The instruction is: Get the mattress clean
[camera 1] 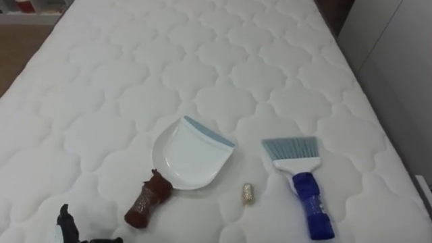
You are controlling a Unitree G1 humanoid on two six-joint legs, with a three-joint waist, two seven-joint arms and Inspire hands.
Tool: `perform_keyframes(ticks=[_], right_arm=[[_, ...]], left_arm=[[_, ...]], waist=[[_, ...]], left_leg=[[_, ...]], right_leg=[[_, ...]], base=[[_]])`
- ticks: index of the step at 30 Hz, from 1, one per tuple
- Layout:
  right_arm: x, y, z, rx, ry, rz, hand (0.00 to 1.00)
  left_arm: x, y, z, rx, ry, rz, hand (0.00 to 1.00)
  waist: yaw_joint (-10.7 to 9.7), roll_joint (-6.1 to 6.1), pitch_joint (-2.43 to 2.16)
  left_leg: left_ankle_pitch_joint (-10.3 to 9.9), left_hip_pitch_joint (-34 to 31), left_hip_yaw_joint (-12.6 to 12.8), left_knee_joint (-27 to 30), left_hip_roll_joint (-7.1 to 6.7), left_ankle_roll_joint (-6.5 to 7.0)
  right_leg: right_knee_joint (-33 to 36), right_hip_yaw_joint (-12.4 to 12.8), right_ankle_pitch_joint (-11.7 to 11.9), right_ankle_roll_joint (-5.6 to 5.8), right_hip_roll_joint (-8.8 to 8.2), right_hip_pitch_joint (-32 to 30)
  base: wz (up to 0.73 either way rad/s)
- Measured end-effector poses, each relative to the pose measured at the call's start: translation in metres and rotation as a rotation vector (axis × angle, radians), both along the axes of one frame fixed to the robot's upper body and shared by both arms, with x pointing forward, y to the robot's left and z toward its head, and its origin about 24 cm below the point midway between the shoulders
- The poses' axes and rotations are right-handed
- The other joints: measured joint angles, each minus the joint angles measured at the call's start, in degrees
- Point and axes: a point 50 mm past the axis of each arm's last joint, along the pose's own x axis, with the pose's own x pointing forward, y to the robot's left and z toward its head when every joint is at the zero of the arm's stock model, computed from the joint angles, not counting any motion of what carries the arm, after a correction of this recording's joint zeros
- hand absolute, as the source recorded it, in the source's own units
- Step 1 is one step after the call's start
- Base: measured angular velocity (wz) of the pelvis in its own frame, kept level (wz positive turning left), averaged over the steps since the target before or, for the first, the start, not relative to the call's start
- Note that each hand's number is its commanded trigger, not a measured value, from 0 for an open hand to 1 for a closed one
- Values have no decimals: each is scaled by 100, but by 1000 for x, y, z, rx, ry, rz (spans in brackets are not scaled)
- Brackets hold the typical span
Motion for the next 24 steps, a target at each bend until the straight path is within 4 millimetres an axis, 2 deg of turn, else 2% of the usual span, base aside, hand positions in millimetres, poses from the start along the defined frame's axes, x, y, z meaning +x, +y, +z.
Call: perform_keyframes(ticks=[5,10,13,16,20,24], right_arm=[[-3,0,0,-1,14,0,0],[0,-1,0,2,11,-2,0],[3,-1,0,3,0,-11,0],[6,-2,1,1,0,-14,0],[19,0,1,3,-17,-1,0],[25,1,2,9,-33,-16,0]], left_arm=[[12,-2,4,2,-30,-30,0],[31,-12,9,-15,-62,-101,0],[41,-17,12,-26,-79,-138,0],[53,-20,18,-27,-108,-157,0],[71,-24,27,-16,-149,-193,0],[75,-27,28,8,-143,-232,0]], waist=[[-134,58,3],[-199,134,-31],[-242,207,-16],[-274,206,-23],[-249,182,-8],[-264,168,4]], left_leg=[[0,-26,-14,38,0,0],[1,-278,-27,152,-5,2],[9,-411,-38,170,-5,13],[17,-565,-35,185,-5,18],[43,-784,-31,187,-11,29],[45,-832,-31,187,-11,30]], right_leg=[[0,-32,1,-1,-6,-32],[73,-56,14,-6,-21,-276],[108,-96,14,-7,-28,-373],[120,-165,17,-11,-38,-548],[120,-163,58,-14,-42,-732],[90,-223,61,-14,-45,-761]], base=[[3],[2],[3],[4],[0],[0]])
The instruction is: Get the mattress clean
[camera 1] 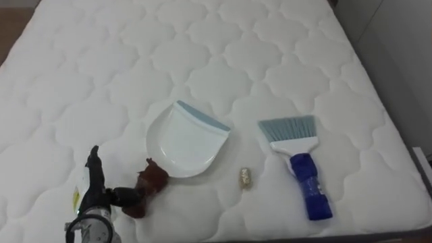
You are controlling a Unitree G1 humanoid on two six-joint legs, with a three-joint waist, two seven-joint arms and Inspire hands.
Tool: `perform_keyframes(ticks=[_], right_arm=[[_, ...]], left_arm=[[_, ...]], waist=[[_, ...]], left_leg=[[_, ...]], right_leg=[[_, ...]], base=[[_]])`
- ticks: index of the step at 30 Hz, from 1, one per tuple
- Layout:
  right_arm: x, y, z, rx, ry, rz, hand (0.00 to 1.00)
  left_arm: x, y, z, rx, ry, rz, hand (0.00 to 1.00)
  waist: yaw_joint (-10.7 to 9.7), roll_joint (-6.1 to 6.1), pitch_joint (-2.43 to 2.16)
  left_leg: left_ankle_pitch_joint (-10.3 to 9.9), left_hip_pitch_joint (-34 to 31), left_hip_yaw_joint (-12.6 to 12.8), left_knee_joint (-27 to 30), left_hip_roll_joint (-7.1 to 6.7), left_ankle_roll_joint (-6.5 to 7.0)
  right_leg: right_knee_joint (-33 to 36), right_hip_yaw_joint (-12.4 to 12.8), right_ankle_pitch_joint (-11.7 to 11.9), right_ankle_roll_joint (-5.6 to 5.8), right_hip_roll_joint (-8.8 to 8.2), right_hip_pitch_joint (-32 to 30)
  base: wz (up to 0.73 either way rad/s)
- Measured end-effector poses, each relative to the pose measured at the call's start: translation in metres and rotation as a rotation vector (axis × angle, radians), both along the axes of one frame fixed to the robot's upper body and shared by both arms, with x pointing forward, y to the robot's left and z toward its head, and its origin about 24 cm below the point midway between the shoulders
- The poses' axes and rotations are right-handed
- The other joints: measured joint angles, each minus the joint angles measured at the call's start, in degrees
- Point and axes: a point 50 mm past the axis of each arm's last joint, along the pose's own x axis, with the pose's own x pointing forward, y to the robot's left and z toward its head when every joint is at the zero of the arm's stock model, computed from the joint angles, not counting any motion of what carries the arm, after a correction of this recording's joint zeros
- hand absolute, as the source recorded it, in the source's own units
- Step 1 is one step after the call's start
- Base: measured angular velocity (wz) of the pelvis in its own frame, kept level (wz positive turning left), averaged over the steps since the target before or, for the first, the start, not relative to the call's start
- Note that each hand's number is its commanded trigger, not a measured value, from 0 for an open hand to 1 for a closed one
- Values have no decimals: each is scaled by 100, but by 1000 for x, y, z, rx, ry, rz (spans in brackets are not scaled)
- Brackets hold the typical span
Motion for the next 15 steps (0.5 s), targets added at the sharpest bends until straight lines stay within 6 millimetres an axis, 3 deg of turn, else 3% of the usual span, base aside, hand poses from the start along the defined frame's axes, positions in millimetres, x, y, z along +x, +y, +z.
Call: perform_keyframes(ticks=[15], right_arm=[[17,3,2,8,-73,-58,0]], left_arm=[[11,-18,-4,5,34,-98,0]], waist=[[-46,9,36]], left_leg=[[0,-269,7,-60,1,0]], right_leg=[[7,-87,0,0,-4,-327]], base=[[-2]])
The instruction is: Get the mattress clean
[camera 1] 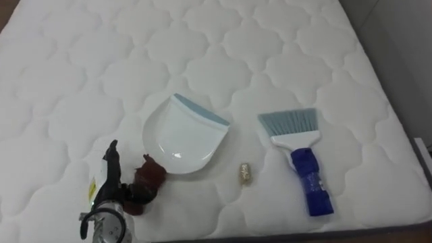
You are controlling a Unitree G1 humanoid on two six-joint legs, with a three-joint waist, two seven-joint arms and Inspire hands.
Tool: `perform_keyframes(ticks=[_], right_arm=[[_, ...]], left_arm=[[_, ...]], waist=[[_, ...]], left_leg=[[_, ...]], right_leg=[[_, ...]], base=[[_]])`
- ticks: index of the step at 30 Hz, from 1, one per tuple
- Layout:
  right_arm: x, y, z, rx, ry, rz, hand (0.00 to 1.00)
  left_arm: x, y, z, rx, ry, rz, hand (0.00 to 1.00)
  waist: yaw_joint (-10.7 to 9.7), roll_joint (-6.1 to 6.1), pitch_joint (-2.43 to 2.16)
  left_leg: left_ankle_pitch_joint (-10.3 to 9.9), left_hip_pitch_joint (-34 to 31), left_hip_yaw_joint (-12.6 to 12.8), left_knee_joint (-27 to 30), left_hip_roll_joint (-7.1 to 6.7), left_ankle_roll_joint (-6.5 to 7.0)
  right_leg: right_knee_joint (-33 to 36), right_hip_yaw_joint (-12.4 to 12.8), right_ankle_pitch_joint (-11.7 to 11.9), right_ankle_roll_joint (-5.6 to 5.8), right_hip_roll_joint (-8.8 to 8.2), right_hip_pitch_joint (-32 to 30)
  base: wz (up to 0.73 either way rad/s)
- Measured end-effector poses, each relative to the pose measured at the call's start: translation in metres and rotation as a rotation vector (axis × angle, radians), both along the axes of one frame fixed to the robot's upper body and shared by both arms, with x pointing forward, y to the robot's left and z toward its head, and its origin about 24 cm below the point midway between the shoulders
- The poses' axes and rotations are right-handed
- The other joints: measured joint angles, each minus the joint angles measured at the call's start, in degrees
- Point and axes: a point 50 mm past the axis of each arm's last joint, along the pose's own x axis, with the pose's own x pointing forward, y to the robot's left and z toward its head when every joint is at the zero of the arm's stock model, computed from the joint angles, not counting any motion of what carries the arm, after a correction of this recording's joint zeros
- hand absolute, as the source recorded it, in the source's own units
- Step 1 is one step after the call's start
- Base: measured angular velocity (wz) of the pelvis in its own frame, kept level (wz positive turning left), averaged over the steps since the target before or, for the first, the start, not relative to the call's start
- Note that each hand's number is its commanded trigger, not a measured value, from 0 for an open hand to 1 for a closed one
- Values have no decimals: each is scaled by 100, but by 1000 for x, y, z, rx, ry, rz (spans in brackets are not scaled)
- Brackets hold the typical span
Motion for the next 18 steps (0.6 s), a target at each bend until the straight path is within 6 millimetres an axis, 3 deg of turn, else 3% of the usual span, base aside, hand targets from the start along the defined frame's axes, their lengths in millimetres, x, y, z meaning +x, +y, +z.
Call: perform_keyframes(ticks=[10,12,13,14,15,16,18], right_arm=[[11,2,2,0,-34,-11,0],[15,2,3,-2,-44,-8,0],[21,-1,5,-11,-64,-8,0],[35,3,8,-10,-107,11,0],[42,3,10,-18,-127,28,0],[46,1,12,-34,-149,31,0],[42,1,10,-38,-130,31,0]], left_arm=[[13,-10,-4,-24,41,-24,0],[13,-10,-6,-23,51,-25,0],[11,-12,-8,-22,62,-30,0],[11,-3,-7,-3,64,-17,0],[12,0,-7,2,70,-7,0],[18,-4,-6,-2,74,-20,0],[27,-12,-3,-13,59,-42,0]], waist=[[-131,19,19],[-125,55,46],[-98,162,119],[-115,108,98],[-194,152,130],[-361,209,158],[-438,214,159]], left_leg=[[3,-165,-28,-13,0,3],[53,-116,-286,-71,37,35],[73,-48,-858,-134,201,42],[61,-176,-985,-74,198,23],[16,-273,-941,-14,235,-53],[64,-391,-654,7,219,-148],[209,-525,-292,-170,199,-174]], right_leg=[[29,10,0,0,-2,-197],[451,-43,-10,-12,19,-493],[767,-55,-63,-152,192,-907],[-34,-24,474,-396,307,-1151],[-88,-204,858,-404,309,-1176],[-129,-298,926,-430,269,-1163],[-84,-66,925,-428,235,-1144]], base=[[-2],[-42],[-91],[-80],[-21],[36],[49]])
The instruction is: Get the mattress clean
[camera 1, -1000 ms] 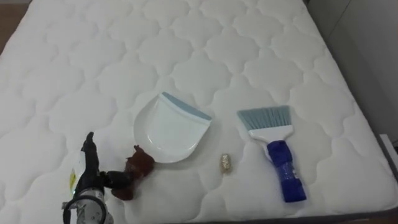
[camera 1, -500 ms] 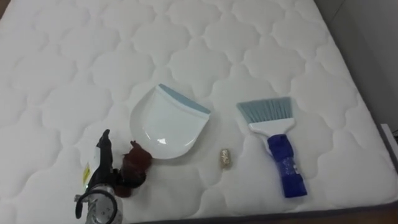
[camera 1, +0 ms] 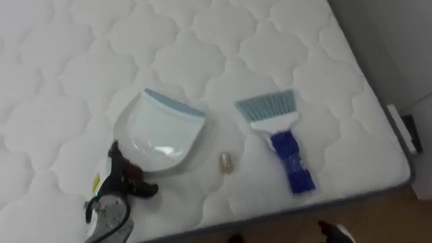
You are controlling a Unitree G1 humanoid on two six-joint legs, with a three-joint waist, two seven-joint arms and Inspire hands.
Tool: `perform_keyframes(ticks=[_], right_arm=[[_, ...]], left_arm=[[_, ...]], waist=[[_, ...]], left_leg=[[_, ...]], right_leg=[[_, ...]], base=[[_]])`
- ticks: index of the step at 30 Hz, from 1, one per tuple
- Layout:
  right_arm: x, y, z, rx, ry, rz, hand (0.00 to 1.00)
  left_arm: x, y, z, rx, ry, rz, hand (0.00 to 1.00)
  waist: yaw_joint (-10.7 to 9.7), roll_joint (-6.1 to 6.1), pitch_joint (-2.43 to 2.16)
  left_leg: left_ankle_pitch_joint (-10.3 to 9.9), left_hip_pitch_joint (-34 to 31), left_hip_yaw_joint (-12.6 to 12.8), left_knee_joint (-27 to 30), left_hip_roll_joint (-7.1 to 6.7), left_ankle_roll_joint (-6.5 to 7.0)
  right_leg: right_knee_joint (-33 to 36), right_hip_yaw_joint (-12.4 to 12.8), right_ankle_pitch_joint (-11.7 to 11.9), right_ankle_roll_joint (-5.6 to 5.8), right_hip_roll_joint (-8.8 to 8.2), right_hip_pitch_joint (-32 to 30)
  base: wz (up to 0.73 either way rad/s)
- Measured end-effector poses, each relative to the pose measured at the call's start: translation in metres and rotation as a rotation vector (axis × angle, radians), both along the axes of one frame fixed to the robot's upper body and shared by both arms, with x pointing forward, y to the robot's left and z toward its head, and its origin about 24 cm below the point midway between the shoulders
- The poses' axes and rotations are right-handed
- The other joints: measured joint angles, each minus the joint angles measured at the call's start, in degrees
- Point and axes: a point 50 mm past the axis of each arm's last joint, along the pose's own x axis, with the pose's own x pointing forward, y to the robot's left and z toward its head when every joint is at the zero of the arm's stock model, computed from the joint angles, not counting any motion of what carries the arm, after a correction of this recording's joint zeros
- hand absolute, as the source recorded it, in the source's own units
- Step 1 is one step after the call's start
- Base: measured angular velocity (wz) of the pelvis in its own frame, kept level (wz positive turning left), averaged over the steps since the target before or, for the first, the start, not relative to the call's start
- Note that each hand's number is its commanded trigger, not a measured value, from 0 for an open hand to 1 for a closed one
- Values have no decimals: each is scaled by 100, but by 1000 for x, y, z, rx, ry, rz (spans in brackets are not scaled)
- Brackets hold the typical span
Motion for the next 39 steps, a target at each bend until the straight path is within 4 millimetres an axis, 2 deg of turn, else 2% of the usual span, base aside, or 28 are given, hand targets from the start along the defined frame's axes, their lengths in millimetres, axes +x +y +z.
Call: perform_keyframes(ticks=[1,2,5,9,14,21,22,23,26,28,29,32,35,39], right_arm=[[-3,3,-2,10,8,-1,0],[-6,8,-4,25,19,-6,0],[1,8,-2,27,6,-8,0],[9,9,0,35,3,12,0],[15,8,2,50,4,-15,0],[17,6,3,53,15,-12,0],[17,5,3,54,15,-9,0],[18,5,4,54,14,-6,0],[22,6,5,61,5,-3,0],[22,7,4,69,3,-13,0],[22,8,4,74,0,-20,0],[23,10,4,76,0,-3,0],[24,12,4,80,-2,5,0],[26,12,5,93,-14,-16,0]], left_arm=[[8,-3,5,2,-24,-19,0],[13,-3,9,2,-40,-25,0],[11,-4,5,-4,-18,-19,0],[6,-2,-2,-3,32,-21,0],[-3,3,-12,-3,111,-10,0],[0,5,-11,13,127,0,0],[0,6,-10,15,125,1,35],[3,8,-8,21,119,1,61],[11,12,-2,40,106,9,62],[13,15,-1,42,104,29,68],[15,17,2,50,92,46,100],[23,31,11,87,61,86,100],[27,41,16,115,60,102,100],[30,43,19,132,55,125,100]], waist=[[-15,-46,14],[19,-124,-2],[138,-157,-1],[161,-139,-3],[204,-152,-2],[183,-153,-5],[182,-155,-4],[176,-175,-2],[186,-214,6],[177,-246,24],[177,-261,30],[185,-357,79],[172,-392,76],[140,-394,75]], left_leg=[[161,-209,203,-115,-2,150],[286,-224,369,-49,-31,154],[294,-257,514,4,-158,175],[278,-384,488,222,-209,198],[275,-615,542,430,-221,208],[281,-773,552,487,-196,193],[282,-802,553,506,-197,192],[281,-919,568,615,-204,190],[279,-1185,624,751,-202,188],[279,-1199,653,785,-201,188],[279,-1226,672,820,-198,188],[279,-1241,715,859,-196,188],[277,-1273,738,888,-198,188],[266,-1508,739,1009,-203,206]], right_leg=[[23,226,-37,60,-17,6],[98,255,-72,121,-56,-56],[86,127,-87,145,-92,-108],[112,-75,-105,151,-171,-110],[417,4,-188,150,-194,-389],[634,5,-213,75,-194,-612],[671,13,-216,70,-204,-646],[792,23,-251,55,-270,-782],[944,57,-276,41,-288,-1067],[989,82,-297,32,-291,-1096],[1003,91,-311,33,-290,-1115],[1068,127,-363,29,-293,-1165],[1090,140,-359,35,-299,-1201],[1106,117,-312,42,-318,-1376]], base=[[48],[40],[-14],[5],[2],[0],[0],[0],[0],[-2],[0],[0],[0],[2]])
